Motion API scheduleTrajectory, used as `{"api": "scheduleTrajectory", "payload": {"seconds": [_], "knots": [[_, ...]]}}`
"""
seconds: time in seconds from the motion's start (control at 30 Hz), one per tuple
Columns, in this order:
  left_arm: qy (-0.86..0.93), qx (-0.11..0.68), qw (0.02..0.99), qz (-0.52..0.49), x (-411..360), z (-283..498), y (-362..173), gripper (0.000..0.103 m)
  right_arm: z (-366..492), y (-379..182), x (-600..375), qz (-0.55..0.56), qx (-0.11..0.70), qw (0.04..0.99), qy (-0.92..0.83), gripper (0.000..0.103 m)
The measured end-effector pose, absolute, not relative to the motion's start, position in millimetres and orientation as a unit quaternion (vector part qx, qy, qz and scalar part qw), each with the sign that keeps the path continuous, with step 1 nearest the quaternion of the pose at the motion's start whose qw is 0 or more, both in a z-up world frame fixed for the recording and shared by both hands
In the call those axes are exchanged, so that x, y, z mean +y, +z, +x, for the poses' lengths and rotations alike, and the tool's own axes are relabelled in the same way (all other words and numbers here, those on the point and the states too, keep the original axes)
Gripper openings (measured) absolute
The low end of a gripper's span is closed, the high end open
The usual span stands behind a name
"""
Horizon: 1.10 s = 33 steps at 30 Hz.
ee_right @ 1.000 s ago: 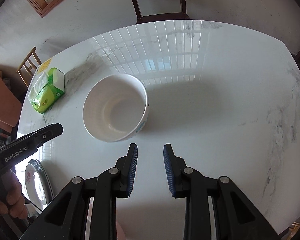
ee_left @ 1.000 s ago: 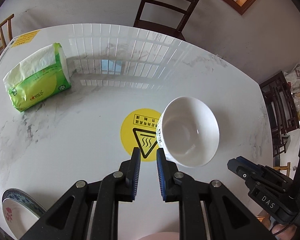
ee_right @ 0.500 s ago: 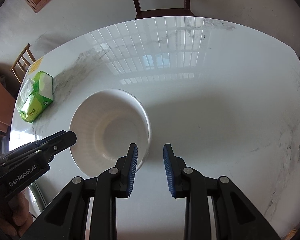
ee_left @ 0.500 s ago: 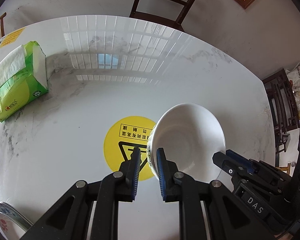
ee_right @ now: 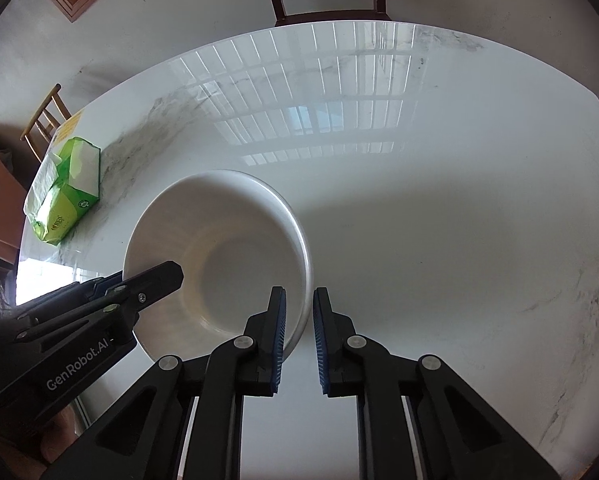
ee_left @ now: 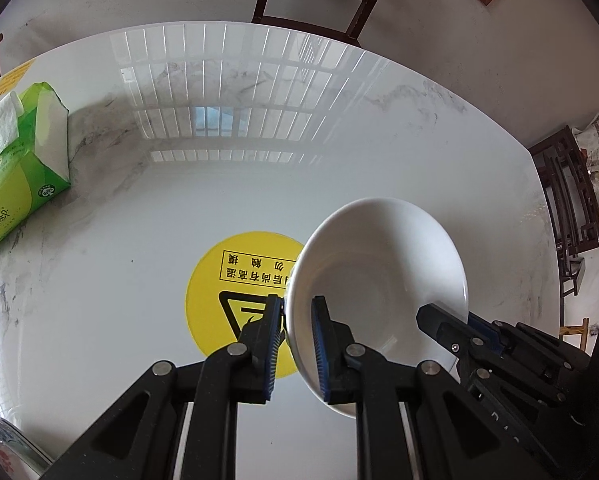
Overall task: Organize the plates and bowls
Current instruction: 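Close both grippers on the ribbed bowl rim and lift it, then carry the ribbed bowl with both grippers over the nested bowls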
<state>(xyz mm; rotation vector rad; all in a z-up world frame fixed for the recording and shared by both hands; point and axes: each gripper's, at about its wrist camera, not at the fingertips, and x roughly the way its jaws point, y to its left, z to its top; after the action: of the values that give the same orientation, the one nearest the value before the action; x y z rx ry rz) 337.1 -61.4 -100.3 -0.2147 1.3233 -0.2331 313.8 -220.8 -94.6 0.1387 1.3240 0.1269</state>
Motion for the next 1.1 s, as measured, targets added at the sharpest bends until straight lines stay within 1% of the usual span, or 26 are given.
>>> {"api": "scheduleTrajectory", "payload": {"seconds": [0.4, 0.7, 1.1], "knots": [[-0.109, 0.613, 0.775, -0.105, -66.2, 326.4, -98.0, 0.012, 303.3, -89.0, -220.8, 0.053, 0.609, 0.79, 0.045, 0.012], [-0.111, 0.596, 0.789, -0.103, -61.5, 310.4, -68.6, 0.012, 286.1, -66.3, -217.6, 0.054, 0.596, 0.8, 0.044, 0.012], [-0.108, 0.577, 0.804, -0.094, -51.5, 267.5, -35.2, 0.012, 246.3, -31.8, -207.8, 0.052, 0.576, 0.814, 0.052, 0.012]]}}
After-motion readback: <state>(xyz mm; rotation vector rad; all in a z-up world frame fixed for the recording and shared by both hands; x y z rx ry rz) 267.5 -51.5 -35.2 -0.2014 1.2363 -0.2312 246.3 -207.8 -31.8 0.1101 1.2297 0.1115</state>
